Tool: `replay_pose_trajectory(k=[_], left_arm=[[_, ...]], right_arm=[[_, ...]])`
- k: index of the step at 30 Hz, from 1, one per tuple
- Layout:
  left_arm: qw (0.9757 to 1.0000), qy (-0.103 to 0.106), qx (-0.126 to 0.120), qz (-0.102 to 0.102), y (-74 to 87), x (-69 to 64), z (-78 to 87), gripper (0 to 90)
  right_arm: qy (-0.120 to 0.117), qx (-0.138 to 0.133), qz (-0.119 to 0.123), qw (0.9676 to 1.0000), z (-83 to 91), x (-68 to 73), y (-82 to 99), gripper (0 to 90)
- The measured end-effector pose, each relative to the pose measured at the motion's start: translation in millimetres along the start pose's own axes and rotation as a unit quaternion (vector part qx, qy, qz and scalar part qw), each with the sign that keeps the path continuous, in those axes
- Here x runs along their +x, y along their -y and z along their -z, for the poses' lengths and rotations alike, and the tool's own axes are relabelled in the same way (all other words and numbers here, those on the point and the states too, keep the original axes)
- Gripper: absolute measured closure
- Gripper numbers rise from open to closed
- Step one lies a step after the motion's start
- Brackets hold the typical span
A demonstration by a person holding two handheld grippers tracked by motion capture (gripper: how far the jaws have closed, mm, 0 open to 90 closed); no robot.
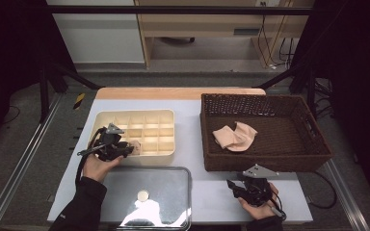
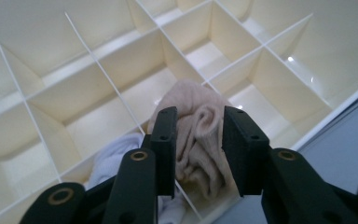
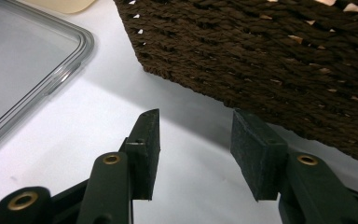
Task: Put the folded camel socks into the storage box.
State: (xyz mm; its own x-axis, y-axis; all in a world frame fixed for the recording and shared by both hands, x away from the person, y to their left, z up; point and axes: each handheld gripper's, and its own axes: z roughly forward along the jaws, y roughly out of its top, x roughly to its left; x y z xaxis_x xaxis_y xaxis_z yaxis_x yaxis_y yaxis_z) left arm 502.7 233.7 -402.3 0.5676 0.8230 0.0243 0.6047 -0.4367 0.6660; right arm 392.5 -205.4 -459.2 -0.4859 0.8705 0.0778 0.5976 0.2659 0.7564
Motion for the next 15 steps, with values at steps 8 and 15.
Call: replay_pose_trajectory(k=[8, 15], left_arm=[[0.9996, -0.01, 0.028, -0.006, 1.6, -3.2, -15.0, 83.3], [0.9997, 0.005, 0.024, 0.007, 11.4, 4.4, -19.1, 83.5]], right_arm=[[0.001, -0.002, 0.009, 1.0, 0.9, 0.3, -0.2, 58.1], [-0.003, -0.001, 0.01, 0.9999, 0.6, 2.1, -1.9, 59.0]])
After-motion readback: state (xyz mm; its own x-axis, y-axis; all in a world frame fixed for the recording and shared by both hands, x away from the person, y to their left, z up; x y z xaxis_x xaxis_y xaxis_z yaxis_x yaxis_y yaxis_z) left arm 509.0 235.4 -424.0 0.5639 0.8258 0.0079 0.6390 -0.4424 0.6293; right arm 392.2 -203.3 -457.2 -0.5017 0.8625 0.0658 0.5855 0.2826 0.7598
